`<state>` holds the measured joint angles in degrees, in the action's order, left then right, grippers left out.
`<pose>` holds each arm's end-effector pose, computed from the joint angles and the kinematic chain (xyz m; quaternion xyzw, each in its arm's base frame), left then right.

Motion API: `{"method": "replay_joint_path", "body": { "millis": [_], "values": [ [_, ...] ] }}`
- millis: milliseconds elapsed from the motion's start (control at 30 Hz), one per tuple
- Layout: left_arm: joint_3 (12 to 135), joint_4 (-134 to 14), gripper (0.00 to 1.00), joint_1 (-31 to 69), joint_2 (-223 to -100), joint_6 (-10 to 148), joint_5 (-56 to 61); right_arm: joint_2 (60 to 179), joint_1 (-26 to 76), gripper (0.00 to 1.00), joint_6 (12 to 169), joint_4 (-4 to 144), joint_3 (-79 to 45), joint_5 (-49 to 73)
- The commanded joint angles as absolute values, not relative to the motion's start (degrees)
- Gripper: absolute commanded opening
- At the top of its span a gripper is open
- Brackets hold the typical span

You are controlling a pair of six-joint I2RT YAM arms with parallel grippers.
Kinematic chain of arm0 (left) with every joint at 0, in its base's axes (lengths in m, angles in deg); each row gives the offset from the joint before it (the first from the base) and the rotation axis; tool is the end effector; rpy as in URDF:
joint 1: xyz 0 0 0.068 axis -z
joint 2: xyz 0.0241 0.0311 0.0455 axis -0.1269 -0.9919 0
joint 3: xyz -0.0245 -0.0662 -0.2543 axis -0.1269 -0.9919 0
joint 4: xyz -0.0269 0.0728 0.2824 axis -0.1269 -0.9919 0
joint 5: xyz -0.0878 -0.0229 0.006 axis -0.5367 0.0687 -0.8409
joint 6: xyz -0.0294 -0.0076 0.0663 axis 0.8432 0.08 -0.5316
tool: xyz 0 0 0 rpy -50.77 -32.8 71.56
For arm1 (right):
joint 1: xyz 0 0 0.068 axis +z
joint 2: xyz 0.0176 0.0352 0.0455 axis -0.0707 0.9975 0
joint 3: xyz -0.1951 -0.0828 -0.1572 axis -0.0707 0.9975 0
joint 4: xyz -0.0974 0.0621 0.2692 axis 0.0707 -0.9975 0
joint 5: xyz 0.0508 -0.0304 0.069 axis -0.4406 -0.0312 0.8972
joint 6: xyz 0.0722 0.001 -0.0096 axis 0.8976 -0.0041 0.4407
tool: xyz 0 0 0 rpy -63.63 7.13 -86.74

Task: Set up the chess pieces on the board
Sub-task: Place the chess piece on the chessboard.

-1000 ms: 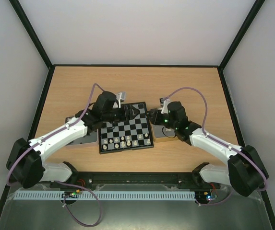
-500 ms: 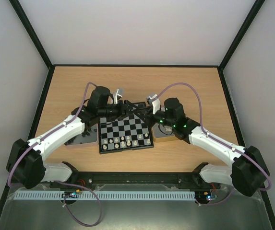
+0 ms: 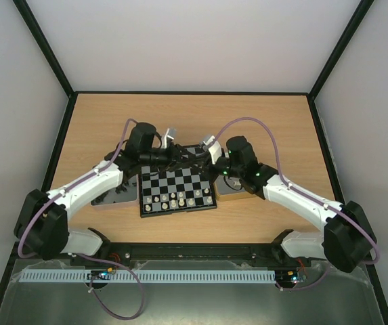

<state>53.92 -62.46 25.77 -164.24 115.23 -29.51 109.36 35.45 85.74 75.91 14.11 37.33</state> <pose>0.2738 -0.2248 0.2463 0.0066 0.8151 -0.5614 0.1424 0.2333 0.2356 0.2383 -0.4092 0.6960 0.4128 0.4216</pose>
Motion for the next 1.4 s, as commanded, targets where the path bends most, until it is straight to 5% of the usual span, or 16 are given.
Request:
{"method": "replay_joint_path", "body": {
  "millis": [0,167,467,833,1233,1367],
  "values": [
    [52.8,-61.2,0.32,26.4,-165.4,115.4,-36.7,110.9,35.9,0.17,83.0,75.6,10.9,37.2],
    [52.0,-61.2,0.16,26.4,-167.2,115.0,-37.7,112.1,35.9,0.16,81.6,75.0,9.8,37.5],
    [50.8,-63.0,0.06,23.8,-168.4,111.5,-33.3,116.0,35.9,0.18,83.6,77.6,10.7,37.4],
    [47.7,-62.5,0.06,18.4,-170.5,108.3,-32.2,117.6,36.0,0.59,94.2,84.3,13.6,36.0],
    [47.3,-53.1,0.08,15.8,-164.8,122.3,-33.3,106.6,35.8,0.62,148.6,103.3,24.7,19.3],
    [47.0,-46.6,0.09,15.8,-160.4,131.6,-32.0,105.1,35.9,0.63,159.0,99.2,22.7,18.8]
  ]
}}
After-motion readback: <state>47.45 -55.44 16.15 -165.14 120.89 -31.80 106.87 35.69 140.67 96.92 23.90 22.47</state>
